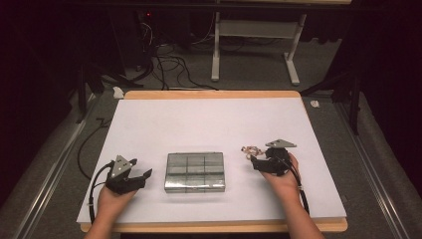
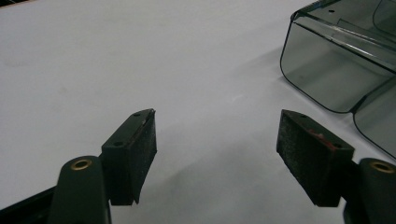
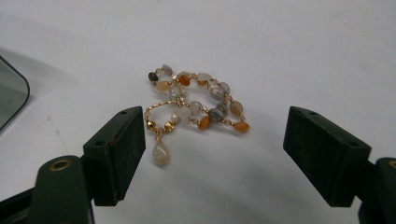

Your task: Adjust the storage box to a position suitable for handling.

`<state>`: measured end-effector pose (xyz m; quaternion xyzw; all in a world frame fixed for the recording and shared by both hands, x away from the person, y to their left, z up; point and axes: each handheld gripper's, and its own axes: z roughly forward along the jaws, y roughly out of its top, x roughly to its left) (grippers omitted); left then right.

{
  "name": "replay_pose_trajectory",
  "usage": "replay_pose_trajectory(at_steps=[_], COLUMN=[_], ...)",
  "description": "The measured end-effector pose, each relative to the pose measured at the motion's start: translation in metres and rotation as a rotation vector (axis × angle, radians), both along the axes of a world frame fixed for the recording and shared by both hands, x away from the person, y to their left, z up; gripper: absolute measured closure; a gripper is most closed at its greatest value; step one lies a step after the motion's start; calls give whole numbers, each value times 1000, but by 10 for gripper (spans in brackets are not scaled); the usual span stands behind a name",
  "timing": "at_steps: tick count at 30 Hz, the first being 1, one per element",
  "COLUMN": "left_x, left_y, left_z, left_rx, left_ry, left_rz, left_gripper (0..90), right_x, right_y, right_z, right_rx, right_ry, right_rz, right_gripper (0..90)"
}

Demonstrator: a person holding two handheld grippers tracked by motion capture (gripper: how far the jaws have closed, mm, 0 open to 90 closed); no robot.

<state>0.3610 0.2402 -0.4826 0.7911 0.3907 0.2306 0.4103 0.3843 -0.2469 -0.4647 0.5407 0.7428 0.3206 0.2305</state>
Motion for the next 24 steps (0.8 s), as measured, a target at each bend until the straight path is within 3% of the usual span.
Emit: replay_pose_trajectory(at_steps=[14, 19, 24], left_x=[0, 0, 0], left_y=[0, 0, 0], left_z=[0, 0, 0], left_rx=[1, 2, 1], left_ry=[-1, -1, 0], left_rz=[-1, -1, 0], left_gripper=[289, 288, 290], right_x=[34, 36, 34], right_y=[17, 22, 25], right_z=[-8, -10, -9], right_rx=[-31, -50, -50], right_ry=[77, 80, 80], right_rz=[-6, 10, 21], right_gripper=[194, 264, 401])
